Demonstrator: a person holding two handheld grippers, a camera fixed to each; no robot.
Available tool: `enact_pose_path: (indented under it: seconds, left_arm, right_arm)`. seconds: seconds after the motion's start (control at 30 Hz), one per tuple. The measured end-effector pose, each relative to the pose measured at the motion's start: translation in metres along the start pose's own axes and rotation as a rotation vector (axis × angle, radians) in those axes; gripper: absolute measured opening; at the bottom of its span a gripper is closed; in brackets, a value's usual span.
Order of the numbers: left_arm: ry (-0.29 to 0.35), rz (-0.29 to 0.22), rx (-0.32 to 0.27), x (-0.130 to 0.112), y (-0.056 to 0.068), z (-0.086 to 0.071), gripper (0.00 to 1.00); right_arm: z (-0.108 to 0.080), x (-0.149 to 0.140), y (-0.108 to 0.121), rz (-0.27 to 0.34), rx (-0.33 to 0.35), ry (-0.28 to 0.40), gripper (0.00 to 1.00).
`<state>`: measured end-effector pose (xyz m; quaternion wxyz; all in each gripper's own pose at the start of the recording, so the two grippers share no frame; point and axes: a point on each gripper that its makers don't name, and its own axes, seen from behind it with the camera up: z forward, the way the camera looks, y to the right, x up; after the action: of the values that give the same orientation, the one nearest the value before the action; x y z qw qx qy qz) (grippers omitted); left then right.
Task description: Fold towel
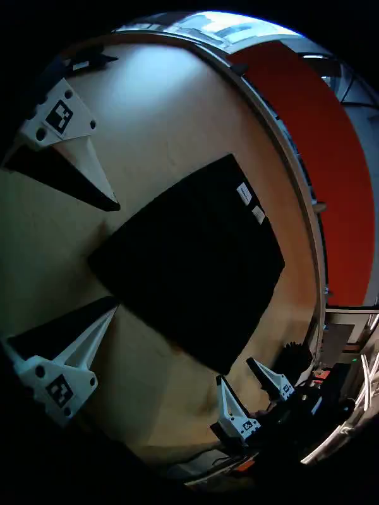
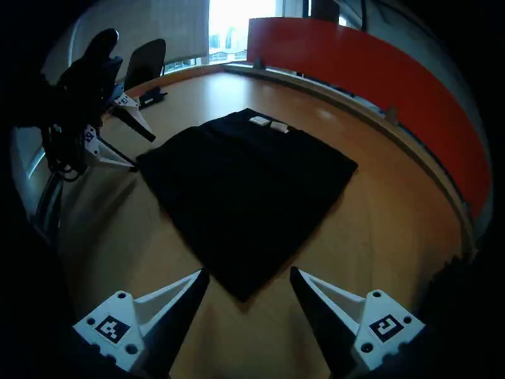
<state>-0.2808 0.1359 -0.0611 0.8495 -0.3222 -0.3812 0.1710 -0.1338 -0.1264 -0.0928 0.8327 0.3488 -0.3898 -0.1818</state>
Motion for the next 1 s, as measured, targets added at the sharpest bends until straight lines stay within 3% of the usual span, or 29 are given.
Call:
enact_pose_path:
  seconds: [0.43,0.63,1.0]
  left_arm:
    - [-0.015,-0.001,-0.029,-0.003,0.005,0.006,0.99]
    - [-0.026,0.001,-0.033,-0.003,0.001,0.007,0.82]
    - [-0.022,-0.004,-0.021,-0.002,0.004,0.007,0.68]
  right_arm:
    - [0.004,-0.011,-0.001,0.002,0.03,-0.034,0.87]
    - [0.006,-0.012,-0.002,0.015,0.039,-0.031,0.79]
    - [0.005,-0.012,0.0,0.014,0.041,-0.04,0.57]
